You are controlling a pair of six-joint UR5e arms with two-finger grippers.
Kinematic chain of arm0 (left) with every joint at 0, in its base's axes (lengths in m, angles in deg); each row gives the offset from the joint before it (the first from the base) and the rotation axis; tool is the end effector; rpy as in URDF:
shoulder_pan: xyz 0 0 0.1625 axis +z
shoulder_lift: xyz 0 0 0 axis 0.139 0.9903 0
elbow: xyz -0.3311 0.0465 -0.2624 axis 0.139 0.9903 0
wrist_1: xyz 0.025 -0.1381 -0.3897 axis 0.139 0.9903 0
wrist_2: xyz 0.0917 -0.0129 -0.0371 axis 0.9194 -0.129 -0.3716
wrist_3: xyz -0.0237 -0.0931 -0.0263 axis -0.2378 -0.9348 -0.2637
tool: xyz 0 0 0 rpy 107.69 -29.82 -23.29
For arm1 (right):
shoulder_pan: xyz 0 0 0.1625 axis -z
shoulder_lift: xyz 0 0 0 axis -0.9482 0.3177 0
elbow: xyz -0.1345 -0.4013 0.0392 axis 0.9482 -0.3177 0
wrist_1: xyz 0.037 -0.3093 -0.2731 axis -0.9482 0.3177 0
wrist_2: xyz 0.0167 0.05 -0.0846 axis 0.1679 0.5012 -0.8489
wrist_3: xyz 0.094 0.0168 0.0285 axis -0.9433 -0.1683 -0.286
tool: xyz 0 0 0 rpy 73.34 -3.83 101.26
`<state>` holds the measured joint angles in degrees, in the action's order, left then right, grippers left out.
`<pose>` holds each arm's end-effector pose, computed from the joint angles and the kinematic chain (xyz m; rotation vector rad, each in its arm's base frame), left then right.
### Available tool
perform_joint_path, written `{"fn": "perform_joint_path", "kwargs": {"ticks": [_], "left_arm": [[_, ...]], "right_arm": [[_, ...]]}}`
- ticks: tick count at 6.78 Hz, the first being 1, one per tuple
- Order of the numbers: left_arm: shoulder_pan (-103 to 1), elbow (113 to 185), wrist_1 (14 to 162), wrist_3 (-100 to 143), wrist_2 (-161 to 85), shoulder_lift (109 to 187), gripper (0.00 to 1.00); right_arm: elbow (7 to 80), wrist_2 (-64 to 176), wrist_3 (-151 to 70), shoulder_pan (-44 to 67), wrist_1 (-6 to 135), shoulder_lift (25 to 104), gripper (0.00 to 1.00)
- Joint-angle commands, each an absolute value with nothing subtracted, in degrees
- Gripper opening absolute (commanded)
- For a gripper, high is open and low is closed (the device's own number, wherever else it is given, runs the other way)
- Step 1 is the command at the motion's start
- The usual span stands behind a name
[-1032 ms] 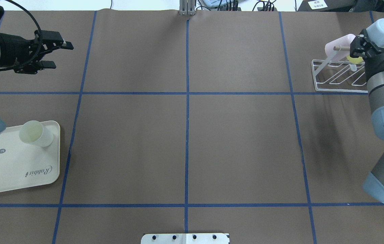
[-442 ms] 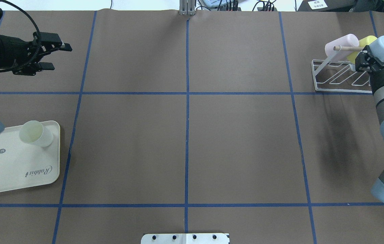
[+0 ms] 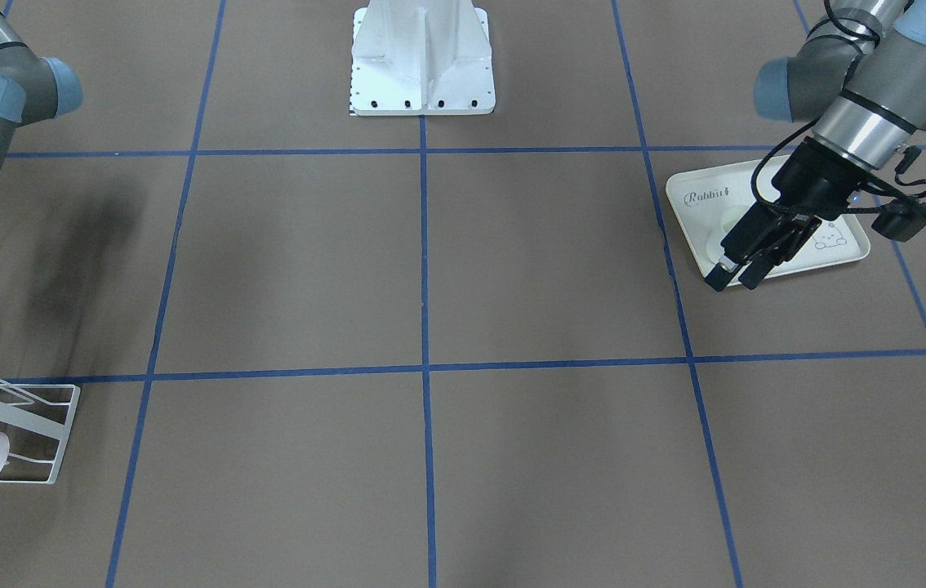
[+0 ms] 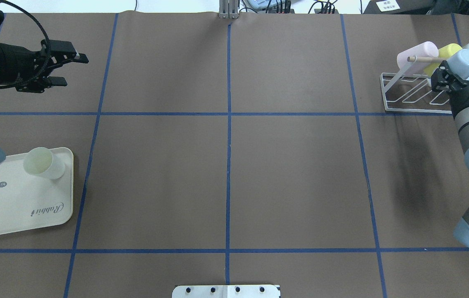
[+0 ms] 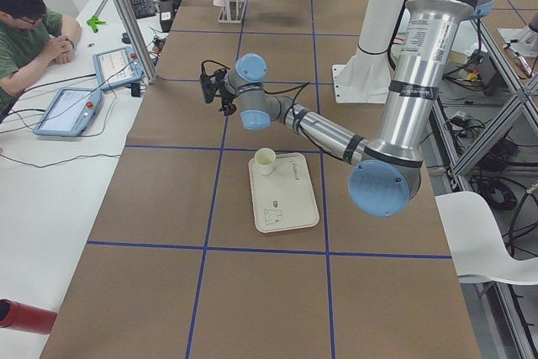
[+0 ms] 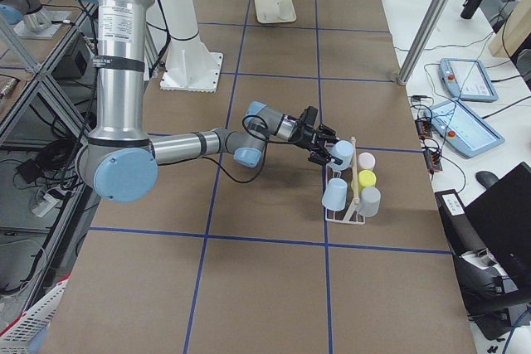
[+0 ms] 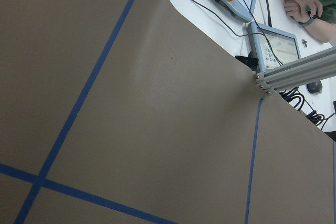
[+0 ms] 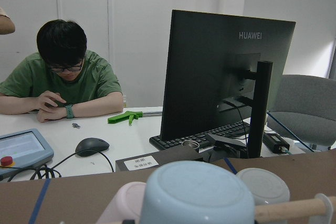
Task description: Transfer IKEA cup to right arm and place on rack
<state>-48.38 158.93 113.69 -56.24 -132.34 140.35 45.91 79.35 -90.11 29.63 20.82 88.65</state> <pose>0.2375 -0.5195 0.3529 0.2400 1.3335 -0.5758 -0.2206 -0.4684 0.5301 1.1190 -0.4482 0.6654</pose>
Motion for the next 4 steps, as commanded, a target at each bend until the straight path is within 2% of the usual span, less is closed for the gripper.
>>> {"fn": "perform_joint_path", "kwargs": {"ticks": [1,4], "left_arm": [[-48.26,158.93,113.70,-56.24,-132.34,140.44,1.00],[-48.17,158.94,113.70,-56.24,-132.34,140.26,1.00]], "right_arm": [[46.29,79.52,-89.74,29.55,20.74,89.19,0.00],[45.85,79.52,-89.65,29.55,20.83,89.28,0.00]]}}
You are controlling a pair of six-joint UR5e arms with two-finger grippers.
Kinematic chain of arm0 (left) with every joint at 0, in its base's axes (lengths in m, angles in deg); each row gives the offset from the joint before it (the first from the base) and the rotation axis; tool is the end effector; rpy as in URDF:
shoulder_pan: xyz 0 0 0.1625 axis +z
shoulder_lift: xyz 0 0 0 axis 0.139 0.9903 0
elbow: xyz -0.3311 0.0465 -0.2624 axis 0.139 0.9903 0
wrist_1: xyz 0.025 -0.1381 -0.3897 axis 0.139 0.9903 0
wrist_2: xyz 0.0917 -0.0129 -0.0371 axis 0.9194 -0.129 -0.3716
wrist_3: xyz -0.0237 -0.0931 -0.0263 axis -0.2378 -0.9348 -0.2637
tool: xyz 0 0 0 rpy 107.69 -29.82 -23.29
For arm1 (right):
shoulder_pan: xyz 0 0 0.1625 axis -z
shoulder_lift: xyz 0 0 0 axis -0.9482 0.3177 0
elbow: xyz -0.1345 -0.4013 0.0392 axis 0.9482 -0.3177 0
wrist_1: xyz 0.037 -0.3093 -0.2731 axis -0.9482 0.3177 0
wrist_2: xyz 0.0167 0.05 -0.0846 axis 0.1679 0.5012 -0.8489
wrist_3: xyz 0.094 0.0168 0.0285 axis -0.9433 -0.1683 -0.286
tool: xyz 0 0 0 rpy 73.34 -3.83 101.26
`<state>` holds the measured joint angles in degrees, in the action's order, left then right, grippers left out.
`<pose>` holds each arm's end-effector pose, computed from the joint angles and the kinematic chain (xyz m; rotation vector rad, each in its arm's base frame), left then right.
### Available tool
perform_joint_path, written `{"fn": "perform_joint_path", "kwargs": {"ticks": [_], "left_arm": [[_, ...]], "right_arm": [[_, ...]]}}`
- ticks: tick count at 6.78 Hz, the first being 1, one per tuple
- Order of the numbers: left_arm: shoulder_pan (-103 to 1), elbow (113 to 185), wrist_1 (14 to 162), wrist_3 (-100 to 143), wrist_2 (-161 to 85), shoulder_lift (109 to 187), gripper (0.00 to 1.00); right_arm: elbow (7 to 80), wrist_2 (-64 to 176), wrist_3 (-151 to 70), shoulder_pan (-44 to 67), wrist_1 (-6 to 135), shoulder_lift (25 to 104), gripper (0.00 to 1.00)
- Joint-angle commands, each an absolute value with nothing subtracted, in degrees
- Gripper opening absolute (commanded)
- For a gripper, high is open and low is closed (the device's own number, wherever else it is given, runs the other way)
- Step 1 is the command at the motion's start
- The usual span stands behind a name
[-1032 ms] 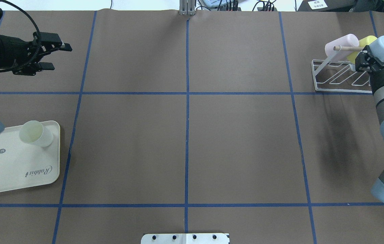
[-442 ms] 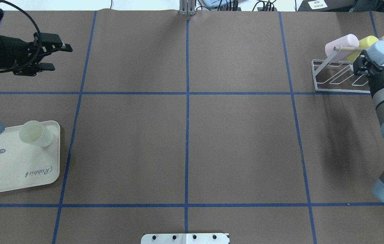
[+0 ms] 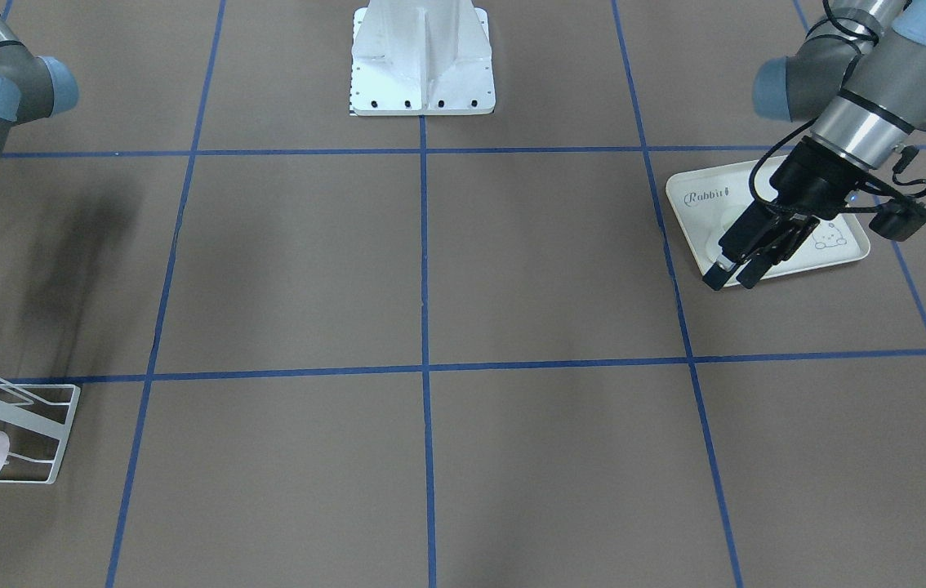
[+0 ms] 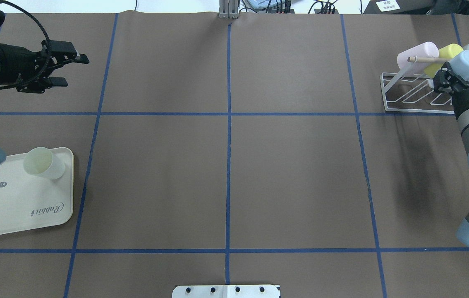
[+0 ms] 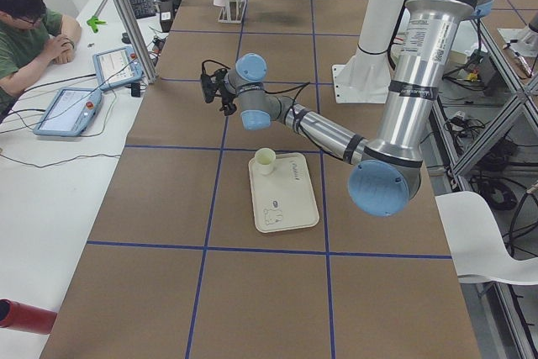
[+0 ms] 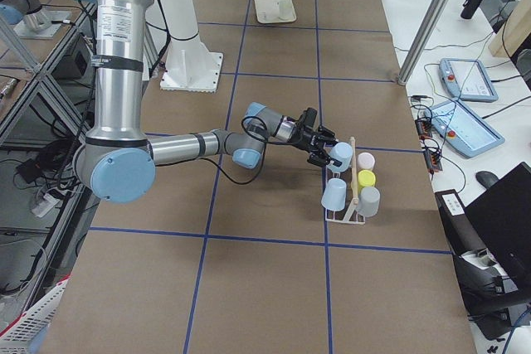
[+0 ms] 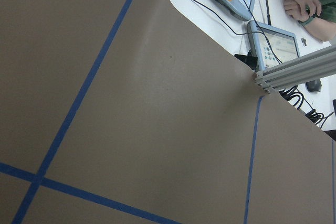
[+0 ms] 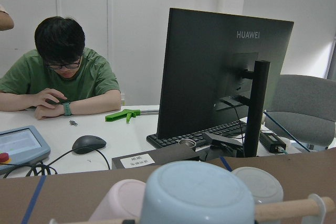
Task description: Transfer IKEA cup to right arm and place on rack
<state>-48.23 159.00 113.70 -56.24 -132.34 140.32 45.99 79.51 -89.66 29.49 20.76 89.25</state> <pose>0.2387 -0.5185 0.3526 0.2387 1.3344 -0.5732 -0.2167 -0.4662 0.5344 1.1156 -0.4369 0.6567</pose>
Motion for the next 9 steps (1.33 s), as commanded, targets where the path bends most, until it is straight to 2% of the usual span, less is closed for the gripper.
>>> {"fn": "perform_joint_path", "kwargs": {"ticks": [1,9], "left_arm": [[-48.08,158.93,113.70,-56.24,-132.34,140.26,1.00],[-48.00,159.02,113.70,-56.24,-132.34,140.61,1.00]], "right_arm": [[45.77,79.52,-89.65,29.46,20.91,89.28,0.00],[44.54,79.43,-89.56,29.20,21.00,88.85,0.00]]}}
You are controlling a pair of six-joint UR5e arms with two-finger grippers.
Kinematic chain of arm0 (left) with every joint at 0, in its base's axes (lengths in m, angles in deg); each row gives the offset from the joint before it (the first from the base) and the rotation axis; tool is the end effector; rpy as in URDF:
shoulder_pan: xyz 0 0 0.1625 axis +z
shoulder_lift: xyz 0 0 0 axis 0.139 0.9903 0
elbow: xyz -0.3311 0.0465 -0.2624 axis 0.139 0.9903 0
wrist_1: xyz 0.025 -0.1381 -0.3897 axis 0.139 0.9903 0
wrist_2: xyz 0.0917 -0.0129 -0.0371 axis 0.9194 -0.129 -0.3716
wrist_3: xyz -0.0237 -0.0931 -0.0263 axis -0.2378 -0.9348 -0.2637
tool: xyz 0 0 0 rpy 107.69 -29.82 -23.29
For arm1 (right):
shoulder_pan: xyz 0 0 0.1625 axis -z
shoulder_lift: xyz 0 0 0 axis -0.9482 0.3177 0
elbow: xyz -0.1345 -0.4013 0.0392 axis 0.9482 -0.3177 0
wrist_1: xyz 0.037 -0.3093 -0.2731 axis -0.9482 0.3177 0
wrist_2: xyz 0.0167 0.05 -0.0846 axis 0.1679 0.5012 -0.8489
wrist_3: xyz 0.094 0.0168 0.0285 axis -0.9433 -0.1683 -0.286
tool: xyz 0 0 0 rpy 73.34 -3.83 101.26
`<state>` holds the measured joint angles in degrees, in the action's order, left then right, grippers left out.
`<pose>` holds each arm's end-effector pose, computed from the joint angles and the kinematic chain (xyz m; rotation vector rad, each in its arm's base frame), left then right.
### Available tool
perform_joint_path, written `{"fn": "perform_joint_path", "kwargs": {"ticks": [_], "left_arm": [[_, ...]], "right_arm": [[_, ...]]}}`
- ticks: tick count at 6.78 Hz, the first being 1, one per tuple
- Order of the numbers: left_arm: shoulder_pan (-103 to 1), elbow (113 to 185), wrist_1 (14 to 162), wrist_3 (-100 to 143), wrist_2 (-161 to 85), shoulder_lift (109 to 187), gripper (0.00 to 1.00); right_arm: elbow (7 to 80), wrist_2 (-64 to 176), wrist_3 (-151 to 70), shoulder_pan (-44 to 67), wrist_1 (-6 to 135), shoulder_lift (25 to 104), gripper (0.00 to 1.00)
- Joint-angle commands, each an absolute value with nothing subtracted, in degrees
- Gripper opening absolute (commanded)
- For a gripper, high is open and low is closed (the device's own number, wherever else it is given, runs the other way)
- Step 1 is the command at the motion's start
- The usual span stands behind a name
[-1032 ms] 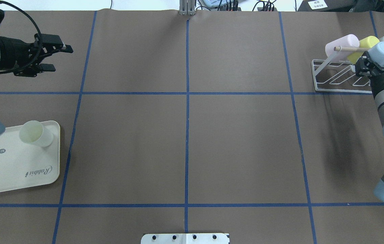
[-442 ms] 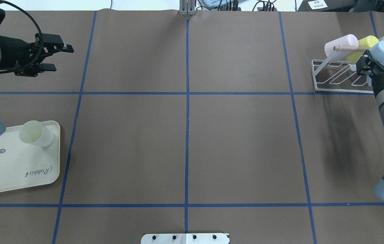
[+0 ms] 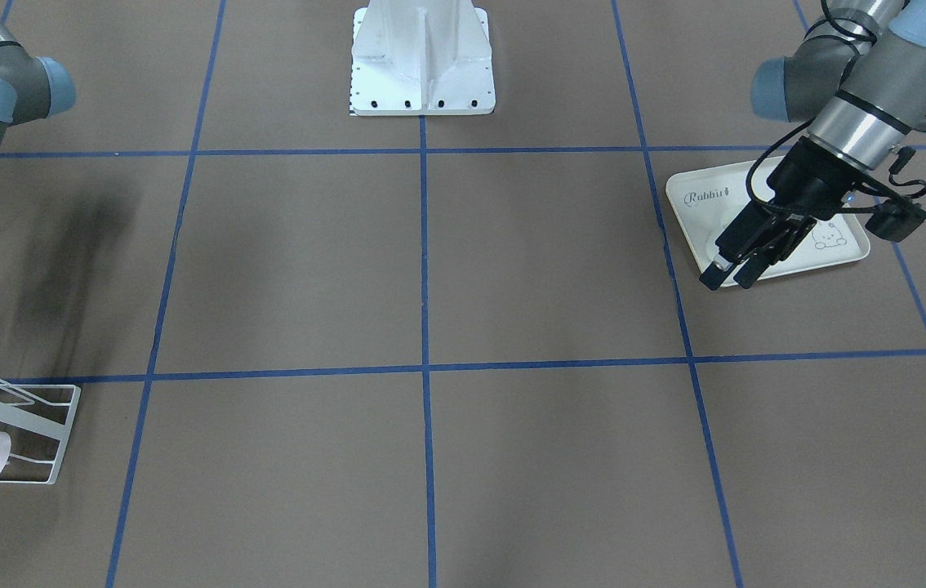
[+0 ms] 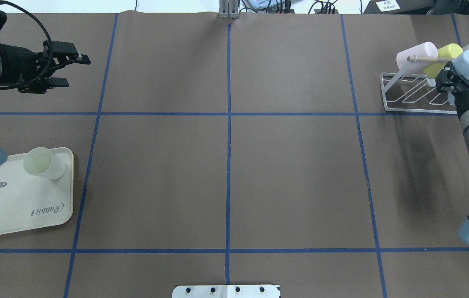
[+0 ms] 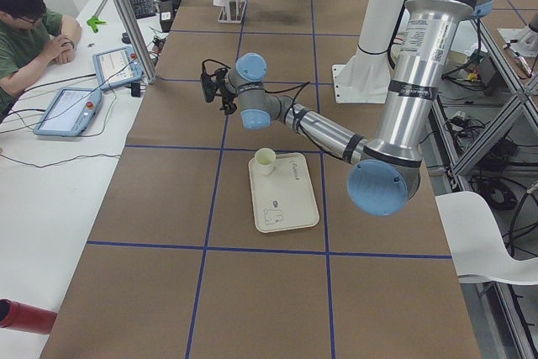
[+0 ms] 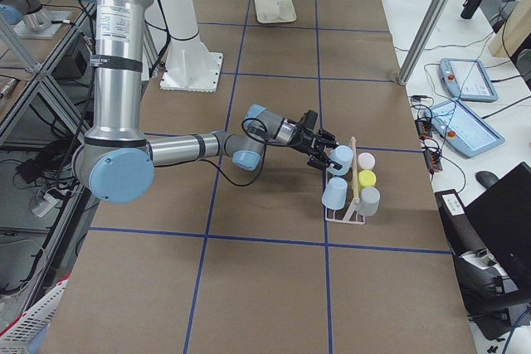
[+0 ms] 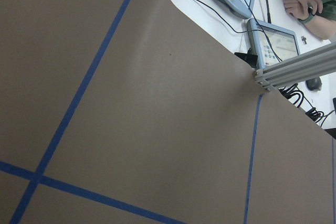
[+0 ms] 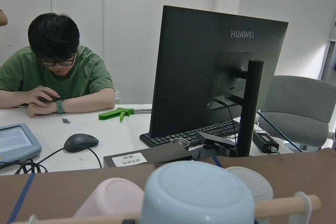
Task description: Transfer IKEA cup to right arm and place on rack
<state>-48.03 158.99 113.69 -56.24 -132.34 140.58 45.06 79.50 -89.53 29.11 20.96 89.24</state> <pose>0.2410 -0.5184 0.3501 0.2386 1.3379 -0.5684 -0.2143 -0.4683 0.5429 1.1096 -0.4147 0.6542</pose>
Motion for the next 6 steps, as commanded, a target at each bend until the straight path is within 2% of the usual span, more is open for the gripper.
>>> {"fn": "perform_joint_path", "kwargs": {"ticks": [1,6], "left_arm": [[-48.08,159.02,113.70,-56.24,-132.34,140.61,1.00],[-48.00,158.94,113.70,-56.33,-132.34,140.79,1.00]], "right_arm": [[44.10,79.52,-89.82,29.29,21.00,88.58,0.00],[41.90,79.60,-90.26,29.38,21.00,87.70,0.00]]}}
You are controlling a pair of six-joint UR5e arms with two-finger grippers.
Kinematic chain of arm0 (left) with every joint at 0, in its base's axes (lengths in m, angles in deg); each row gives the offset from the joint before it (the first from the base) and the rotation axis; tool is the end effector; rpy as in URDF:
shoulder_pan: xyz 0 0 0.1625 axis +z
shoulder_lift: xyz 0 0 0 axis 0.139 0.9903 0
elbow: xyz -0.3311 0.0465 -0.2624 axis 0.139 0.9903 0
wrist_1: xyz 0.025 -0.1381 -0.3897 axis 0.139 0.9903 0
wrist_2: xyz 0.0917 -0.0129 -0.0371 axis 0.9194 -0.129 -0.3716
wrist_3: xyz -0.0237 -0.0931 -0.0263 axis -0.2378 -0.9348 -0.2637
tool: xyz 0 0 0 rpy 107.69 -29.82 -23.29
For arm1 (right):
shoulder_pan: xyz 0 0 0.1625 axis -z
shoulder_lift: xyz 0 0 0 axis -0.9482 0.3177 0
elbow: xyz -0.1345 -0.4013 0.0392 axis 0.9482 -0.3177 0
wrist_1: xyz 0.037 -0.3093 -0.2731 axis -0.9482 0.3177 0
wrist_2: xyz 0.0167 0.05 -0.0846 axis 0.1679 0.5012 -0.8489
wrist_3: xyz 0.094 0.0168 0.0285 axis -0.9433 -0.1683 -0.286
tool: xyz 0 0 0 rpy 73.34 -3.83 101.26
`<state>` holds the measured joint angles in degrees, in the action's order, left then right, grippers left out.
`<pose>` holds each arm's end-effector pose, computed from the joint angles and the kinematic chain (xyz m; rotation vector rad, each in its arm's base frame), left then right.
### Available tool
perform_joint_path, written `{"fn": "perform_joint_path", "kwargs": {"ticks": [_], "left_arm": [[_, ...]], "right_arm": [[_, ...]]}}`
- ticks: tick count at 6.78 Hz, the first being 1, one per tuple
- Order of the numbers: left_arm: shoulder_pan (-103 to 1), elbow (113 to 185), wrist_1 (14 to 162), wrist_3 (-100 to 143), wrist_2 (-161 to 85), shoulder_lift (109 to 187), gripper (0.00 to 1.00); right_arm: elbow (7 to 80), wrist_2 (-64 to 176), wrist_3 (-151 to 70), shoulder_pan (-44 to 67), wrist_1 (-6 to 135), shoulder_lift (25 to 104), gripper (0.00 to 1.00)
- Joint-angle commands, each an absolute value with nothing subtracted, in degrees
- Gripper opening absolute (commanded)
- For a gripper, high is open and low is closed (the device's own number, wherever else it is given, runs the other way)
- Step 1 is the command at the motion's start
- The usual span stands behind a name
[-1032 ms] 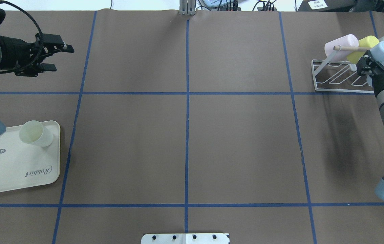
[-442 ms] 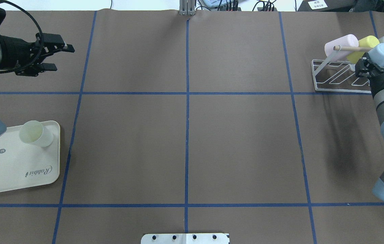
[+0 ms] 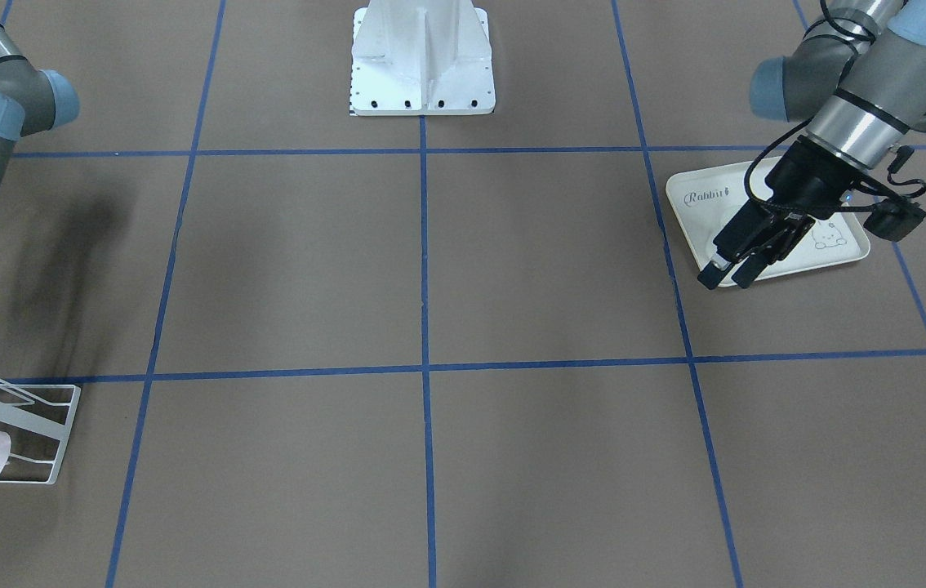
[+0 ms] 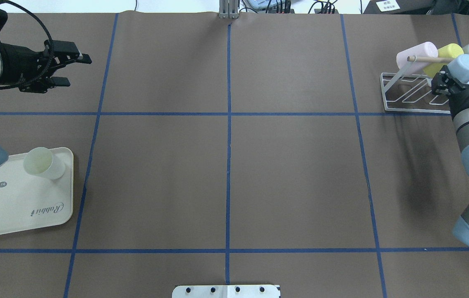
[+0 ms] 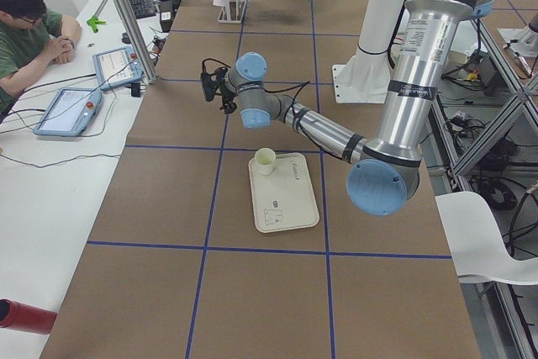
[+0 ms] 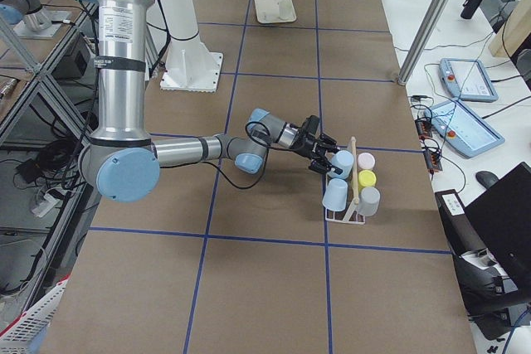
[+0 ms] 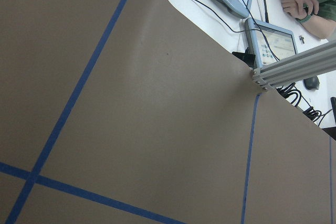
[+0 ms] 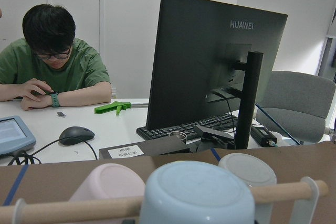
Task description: Transfer IKEA cup to right arm and place on rack
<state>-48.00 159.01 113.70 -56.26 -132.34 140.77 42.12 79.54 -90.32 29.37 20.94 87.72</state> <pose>0.2416 -0.5187 0.3481 0.2400 1.3411 -0.5666 -0.2255 -0.4755 0.5562 1.0955 -0.4039 0.6540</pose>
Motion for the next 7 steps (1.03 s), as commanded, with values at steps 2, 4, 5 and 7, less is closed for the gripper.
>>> {"fn": "perform_joint_path", "kwargs": {"ticks": [2,4,5,7], "left_arm": [[-47.91,158.93,113.70,-56.33,-132.34,140.96,1.00],[-47.91,158.94,113.70,-56.33,-132.34,141.05,1.00],[-47.91,159.02,113.70,-56.33,-132.34,141.05,1.00],[-47.91,158.94,113.70,-56.33,-132.51,141.05,1.00]], "right_arm": [[41.99,80.39,-89.83,29.11,20.92,88.14,0.00],[41.99,80.40,-89.47,28.76,20.92,89.01,0.01],[41.99,80.40,-89.30,28.59,21.00,89.19,0.16],[41.99,80.40,-89.29,28.32,21.00,89.11,1.00]]}}
